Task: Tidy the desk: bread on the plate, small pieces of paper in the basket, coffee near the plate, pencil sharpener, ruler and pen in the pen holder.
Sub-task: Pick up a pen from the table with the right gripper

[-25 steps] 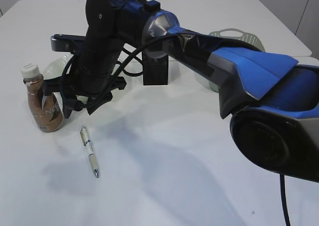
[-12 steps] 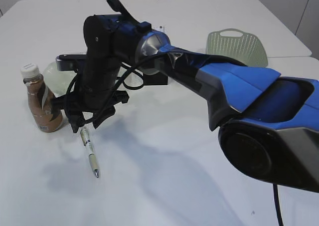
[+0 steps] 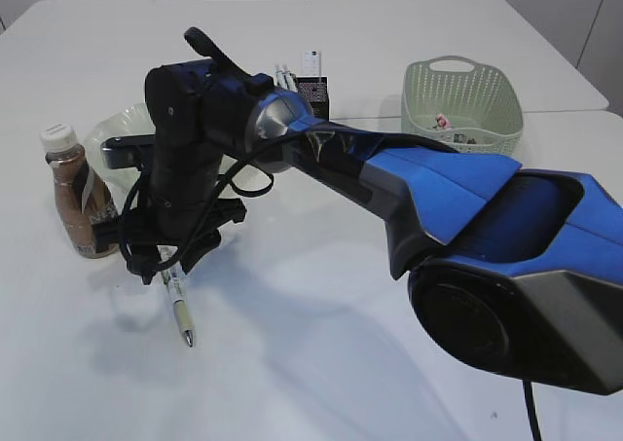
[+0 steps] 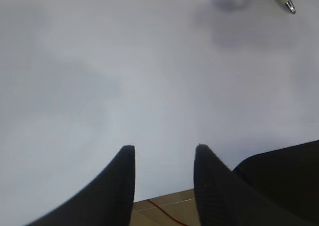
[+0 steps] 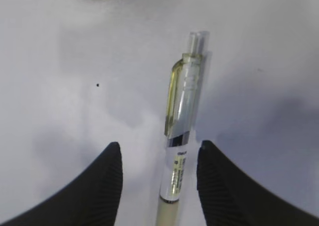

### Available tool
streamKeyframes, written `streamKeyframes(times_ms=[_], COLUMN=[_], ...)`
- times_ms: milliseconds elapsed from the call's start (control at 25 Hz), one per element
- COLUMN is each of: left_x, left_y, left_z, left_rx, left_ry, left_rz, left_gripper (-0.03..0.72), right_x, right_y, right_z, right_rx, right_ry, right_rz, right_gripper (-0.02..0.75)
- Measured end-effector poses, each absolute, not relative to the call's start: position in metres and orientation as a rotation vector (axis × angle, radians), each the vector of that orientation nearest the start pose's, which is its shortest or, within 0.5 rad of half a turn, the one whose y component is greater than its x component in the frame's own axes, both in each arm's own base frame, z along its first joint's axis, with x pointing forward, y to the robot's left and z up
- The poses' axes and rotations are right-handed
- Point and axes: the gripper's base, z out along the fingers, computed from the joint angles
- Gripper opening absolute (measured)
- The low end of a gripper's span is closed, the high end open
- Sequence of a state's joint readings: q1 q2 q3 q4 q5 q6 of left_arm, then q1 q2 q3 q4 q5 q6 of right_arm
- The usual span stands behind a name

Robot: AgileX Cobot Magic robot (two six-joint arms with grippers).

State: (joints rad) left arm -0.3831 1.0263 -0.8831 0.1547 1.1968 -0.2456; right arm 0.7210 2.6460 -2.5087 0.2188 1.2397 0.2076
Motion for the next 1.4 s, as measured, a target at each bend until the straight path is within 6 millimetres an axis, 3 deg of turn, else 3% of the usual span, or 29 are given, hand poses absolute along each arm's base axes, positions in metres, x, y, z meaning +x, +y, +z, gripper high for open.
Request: streamKeyframes(times_ms=[1400], left_x=[0.1590], left_y=[-0.0500], left_z=[0.3068], left_rx=[0.238], left_ry=[2.789], left_rz=[0.069], left_gripper=[0.275], right_x=[0.3994], right_y=[0.3693], right_z=[0.1408], right_rx=[-0.676], right_ry=[2.869], right_rz=[0.392], right_gripper=[0.393])
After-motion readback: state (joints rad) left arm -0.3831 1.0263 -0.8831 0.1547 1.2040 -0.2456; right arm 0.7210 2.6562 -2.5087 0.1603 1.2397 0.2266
